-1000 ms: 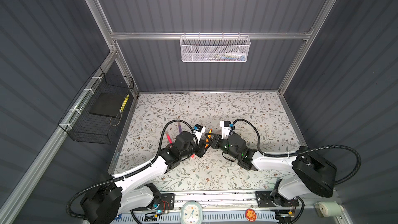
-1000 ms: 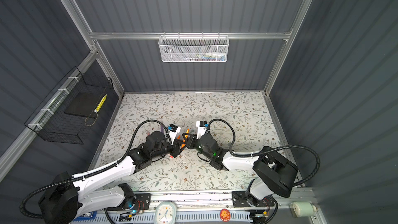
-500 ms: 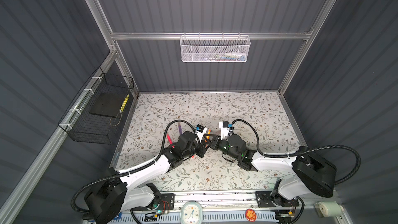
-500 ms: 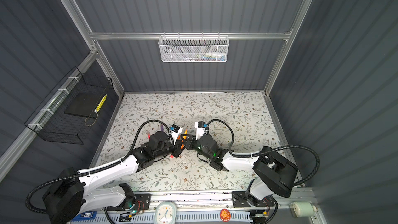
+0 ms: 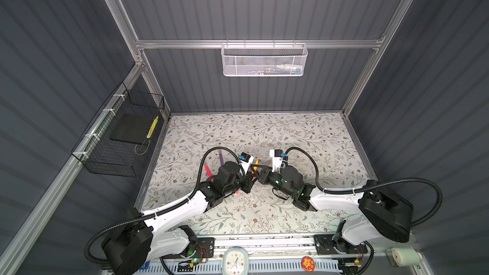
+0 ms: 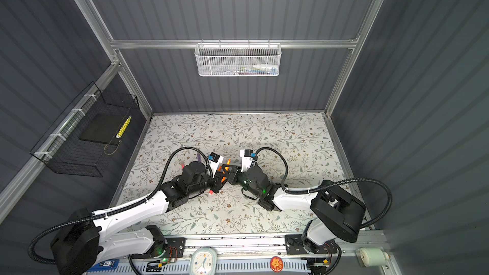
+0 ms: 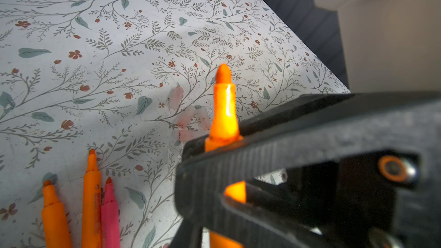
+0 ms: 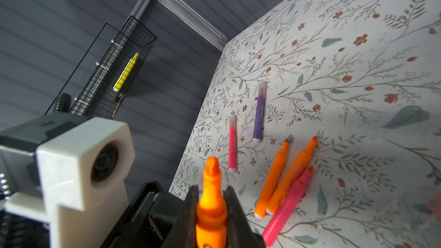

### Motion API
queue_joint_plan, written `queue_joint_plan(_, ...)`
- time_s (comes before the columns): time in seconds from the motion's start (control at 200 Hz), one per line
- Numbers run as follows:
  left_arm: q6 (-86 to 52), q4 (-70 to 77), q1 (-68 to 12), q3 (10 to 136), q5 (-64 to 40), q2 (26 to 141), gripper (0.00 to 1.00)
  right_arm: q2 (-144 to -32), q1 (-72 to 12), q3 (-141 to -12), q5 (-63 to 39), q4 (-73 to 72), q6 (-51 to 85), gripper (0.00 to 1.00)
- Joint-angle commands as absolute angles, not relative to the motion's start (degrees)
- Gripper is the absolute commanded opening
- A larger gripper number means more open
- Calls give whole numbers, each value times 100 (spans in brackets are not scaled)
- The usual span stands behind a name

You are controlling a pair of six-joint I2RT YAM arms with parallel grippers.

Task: Insert pens into pen caps
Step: Pick up a pen from the center of the table.

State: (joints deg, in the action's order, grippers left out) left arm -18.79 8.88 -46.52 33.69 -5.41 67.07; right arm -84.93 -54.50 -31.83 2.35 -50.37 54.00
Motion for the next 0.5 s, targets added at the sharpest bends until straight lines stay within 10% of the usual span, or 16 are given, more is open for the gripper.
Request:
queue_joint_plan(0.0,-1813,1130,-4640,3448,-369,6524,15,-8599,-5528,-3106,53,-5001,5366,12)
queue_joint_plan(0.28,-1837,1208,-4640,3390,-372,6522,1,-8586,-5529,-3057,128,-4987,5325,23)
queue_joint_plan(0.4,-1837,1265,-4636,3307,-283,6561,0,-8455,-5520,-2974,256,-4914,5230,64)
queue_joint_plan(0.495,-1837,1233,-4641,3239,-195,6625,0,-8205,-5414,-2787,379,-4832,5236,75)
